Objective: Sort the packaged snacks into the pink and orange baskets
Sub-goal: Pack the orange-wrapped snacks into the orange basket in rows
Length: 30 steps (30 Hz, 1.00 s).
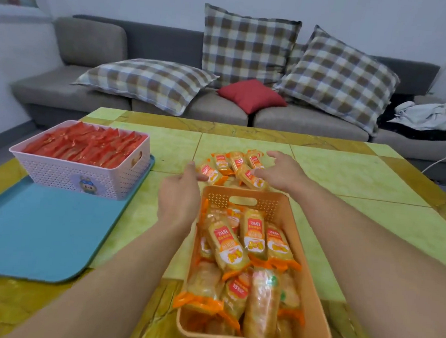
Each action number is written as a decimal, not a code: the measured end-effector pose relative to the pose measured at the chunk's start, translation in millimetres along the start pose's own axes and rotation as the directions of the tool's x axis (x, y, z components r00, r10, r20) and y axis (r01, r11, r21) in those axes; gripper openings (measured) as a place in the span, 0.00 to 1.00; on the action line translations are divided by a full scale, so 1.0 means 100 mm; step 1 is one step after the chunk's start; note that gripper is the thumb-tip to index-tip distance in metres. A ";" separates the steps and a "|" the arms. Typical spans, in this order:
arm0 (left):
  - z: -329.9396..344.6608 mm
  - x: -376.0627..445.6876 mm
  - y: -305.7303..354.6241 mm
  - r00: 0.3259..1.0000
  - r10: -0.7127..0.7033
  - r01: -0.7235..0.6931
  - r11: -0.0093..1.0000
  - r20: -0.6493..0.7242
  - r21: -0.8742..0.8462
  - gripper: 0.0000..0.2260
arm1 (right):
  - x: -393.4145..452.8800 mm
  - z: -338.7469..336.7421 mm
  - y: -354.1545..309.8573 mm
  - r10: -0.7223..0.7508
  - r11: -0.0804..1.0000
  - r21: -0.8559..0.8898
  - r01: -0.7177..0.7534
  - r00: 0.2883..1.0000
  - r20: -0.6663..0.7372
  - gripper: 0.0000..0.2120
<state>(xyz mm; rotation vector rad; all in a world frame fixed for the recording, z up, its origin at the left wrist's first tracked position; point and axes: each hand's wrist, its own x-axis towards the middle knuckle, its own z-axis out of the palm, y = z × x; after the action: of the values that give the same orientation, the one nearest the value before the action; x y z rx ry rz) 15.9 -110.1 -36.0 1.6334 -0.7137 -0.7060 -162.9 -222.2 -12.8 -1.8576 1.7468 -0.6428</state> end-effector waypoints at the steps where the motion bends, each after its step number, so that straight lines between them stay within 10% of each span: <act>1: 0.05 0.14 0.06 0.999 0.021 -0.021 1.000 -0.033 -0.017 0.19 | 0.15 0.03 -0.02 0.001 0.999 -0.037 0.000 0.999 0.046 0.45; 4: 0.27 0.58 0.19 0.983 0.129 -0.150 0.974 0.129 0.168 0.08 | 0.56 0.18 -0.05 0.047 0.975 -0.222 -0.004 0.981 0.187 0.63; 10: 0.70 1.22 0.12 0.942 -0.115 -0.098 0.804 0.316 0.586 0.28 | 1.07 0.47 -0.13 0.126 0.871 -0.490 0.038 0.946 0.297 0.71; 16: 0.87 1.38 0.10 0.915 -0.218 -0.161 0.576 0.340 0.801 0.29 | 1.34 0.62 0.05 0.027 0.850 -0.503 0.156 0.941 0.338 0.60; 19: 0.84 1.53 0.20 0.943 -0.210 -0.043 0.694 0.260 0.719 0.12 | 1.41 0.49 0.07 -0.002 0.872 -0.457 0.176 0.934 0.357 0.54; 21: 0.84 1.71 0.25 0.974 -0.106 -0.056 0.746 0.202 0.664 0.21 | 1.43 0.31 0.03 -0.002 0.897 -0.400 0.186 0.908 0.418 0.44; 25: 0.98 1.88 0.26 0.958 -0.011 -0.174 0.769 0.286 0.615 0.29 | 1.61 0.03 -0.09 0.043 0.999 -0.037 -0.032 0.946 0.321 0.19; 30: 1.36 1.88 0.15 0.856 -0.045 -0.402 0.569 0.516 0.717 0.27 | 1.73 0.23 -0.07 0.224 0.947 -0.271 -0.172 0.959 0.172 0.18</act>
<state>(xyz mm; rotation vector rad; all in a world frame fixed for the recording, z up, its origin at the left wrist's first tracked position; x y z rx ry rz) 29.0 -341.8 -56.4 2.1691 -1.7751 -0.6702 -131.6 -393.7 -25.8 -1.8028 1.9179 -0.1509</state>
